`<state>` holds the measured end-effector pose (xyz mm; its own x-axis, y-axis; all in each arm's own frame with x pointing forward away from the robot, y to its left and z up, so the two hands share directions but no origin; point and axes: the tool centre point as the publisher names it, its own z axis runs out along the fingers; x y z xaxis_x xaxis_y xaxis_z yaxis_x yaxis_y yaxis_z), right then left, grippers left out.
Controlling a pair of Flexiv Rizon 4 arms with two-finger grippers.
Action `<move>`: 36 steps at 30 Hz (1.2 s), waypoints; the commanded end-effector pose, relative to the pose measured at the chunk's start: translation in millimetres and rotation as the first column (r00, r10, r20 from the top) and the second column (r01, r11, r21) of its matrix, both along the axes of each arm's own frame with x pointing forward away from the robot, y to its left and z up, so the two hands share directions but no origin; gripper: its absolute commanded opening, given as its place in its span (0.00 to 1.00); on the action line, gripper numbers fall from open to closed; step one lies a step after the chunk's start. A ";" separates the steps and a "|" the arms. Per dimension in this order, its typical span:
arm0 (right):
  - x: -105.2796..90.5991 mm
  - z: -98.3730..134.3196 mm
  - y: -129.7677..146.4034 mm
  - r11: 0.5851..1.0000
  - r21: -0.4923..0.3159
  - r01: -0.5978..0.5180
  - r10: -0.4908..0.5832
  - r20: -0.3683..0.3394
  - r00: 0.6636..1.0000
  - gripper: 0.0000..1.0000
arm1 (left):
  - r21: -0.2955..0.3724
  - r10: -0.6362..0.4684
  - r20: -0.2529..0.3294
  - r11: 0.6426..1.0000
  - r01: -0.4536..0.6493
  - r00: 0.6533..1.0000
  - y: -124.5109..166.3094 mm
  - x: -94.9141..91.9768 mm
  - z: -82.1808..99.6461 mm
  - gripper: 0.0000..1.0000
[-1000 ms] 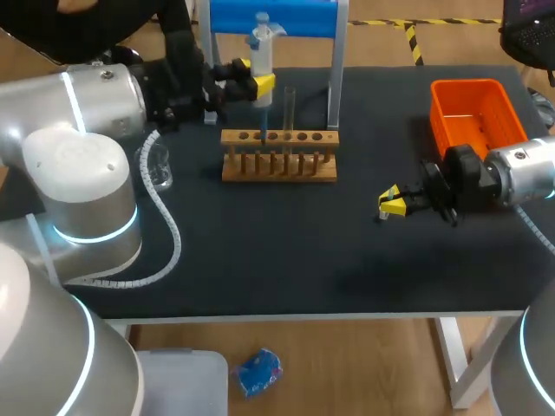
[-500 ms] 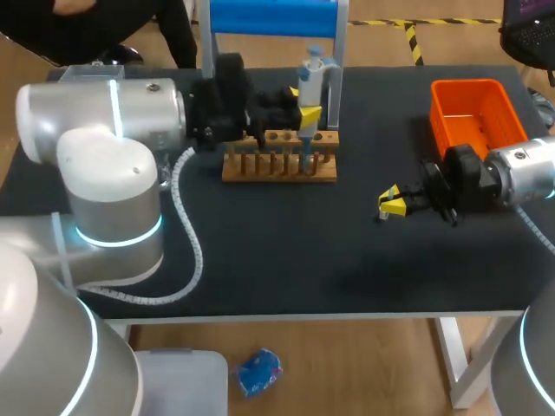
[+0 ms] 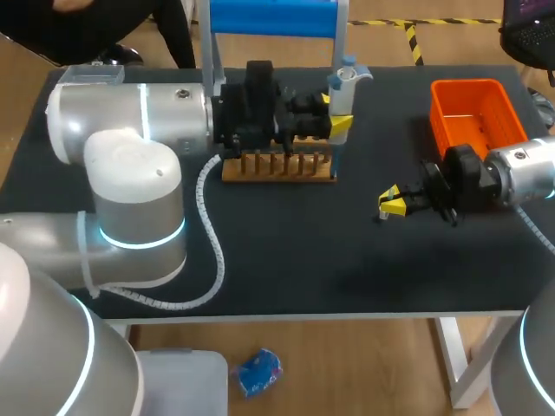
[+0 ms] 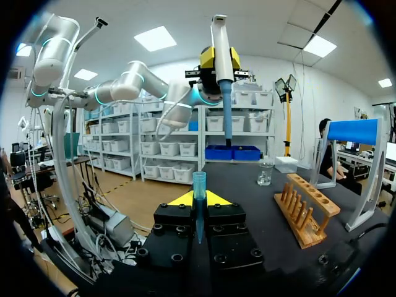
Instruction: Invert the test tube, pick up the pipette, mount the tip to pipette, aspirate from beaker and dispense into the tube, eject the tip, return the pipette, and cap with the stopper.
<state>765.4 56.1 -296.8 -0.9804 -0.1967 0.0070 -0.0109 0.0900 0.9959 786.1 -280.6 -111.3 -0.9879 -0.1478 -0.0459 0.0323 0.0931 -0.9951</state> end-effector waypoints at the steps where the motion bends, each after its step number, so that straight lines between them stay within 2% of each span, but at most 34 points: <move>1: -0.2 0.2 0.0 1.000 -0.001 0.000 0.000 0.001 1.000 0.00 | 0.021 -0.005 0.003 1.000 0.005 1.000 -7.6 0.9 6.4 0.00; 2: -0.2 0.2 0.0 1.000 -0.001 0.000 0.000 0.001 1.000 0.00 | 0.005 -0.016 -0.003 1.000 0.016 1.000 -8.4 0.1 7.6 0.00; 4: -0.2 0.2 0.0 1.000 -0.001 0.000 0.000 0.001 1.000 0.00 | 0.023 -0.015 -0.005 1.000 0.015 1.000 -9.9 -1.2 8.9 0.00; 6: -0.2 0.2 0.0 1.000 -0.001 0.000 0.000 0.001 1.000 0.00 | 0.019 -0.023 -0.032 1.000 0.024 0.999 -12.2 -2.7 8.9 0.00; 25: -0.2 0.2 0.0 1.000 -0.001 0.000 0.000 0.001 1.000 0.00 | 0.019 -0.023 -0.032 1.000 0.024 0.999 -12.2 -2.7 8.9 0.00; 36: 17.7 -2.7 40.8 0.999 0.036 -0.001 0.002 -0.016 1.000 0.00 | 0.019 -0.023 -0.032 1.000 0.024 0.999 -12.2 -2.7 8.9 0.00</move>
<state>774.8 84.4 -293.4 -0.9821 -0.1876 0.0146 0.0029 0.0623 0.9981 783.3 -291.9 -102.9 -0.9923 -0.1227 -0.0182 0.0043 0.1126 -0.9936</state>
